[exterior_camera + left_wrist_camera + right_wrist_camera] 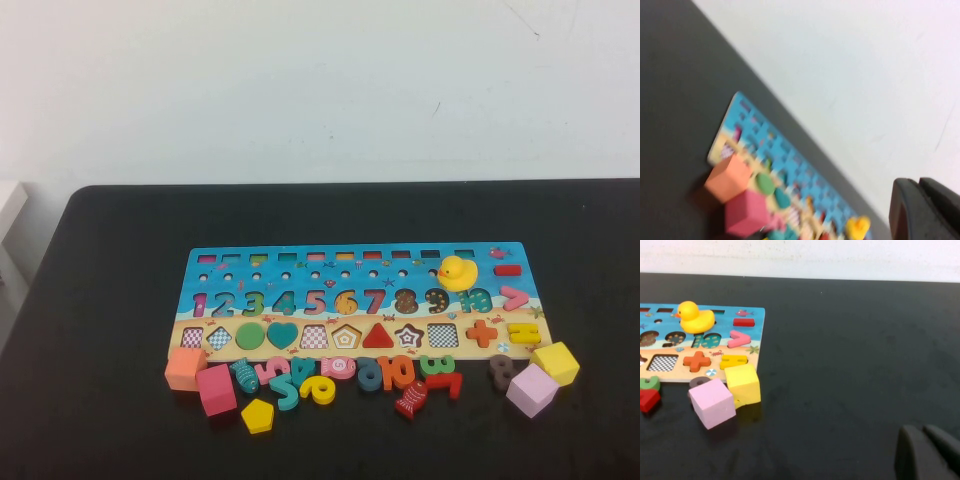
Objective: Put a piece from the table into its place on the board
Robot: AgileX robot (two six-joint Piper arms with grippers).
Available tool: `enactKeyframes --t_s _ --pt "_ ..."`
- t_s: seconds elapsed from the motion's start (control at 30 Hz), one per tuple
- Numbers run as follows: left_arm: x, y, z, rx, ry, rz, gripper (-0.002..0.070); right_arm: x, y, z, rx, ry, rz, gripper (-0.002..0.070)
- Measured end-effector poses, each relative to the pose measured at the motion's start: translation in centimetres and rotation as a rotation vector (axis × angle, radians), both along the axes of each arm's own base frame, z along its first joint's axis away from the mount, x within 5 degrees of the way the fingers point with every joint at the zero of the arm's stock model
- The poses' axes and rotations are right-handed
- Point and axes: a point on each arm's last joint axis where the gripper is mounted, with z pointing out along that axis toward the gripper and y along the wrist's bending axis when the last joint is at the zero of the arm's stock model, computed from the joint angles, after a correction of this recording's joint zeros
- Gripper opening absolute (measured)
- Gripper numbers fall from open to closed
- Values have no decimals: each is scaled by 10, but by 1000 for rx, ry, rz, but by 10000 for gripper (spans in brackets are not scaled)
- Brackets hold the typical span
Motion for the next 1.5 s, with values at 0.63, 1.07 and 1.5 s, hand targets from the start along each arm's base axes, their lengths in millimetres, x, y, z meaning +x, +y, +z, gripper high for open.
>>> enactKeyframes --t_s 0.63,1.07,1.5 --pt "-1 -20 90 783 171 -466 -1 0 0 0 -2 2 -1 19" --pt "104 -43 137 1161 350 -1005 -1 0 0 0 -4 2 -1 19" --pt "187 -131 101 1420 523 -1267 -1 0 0 0 -5 2 -1 19"
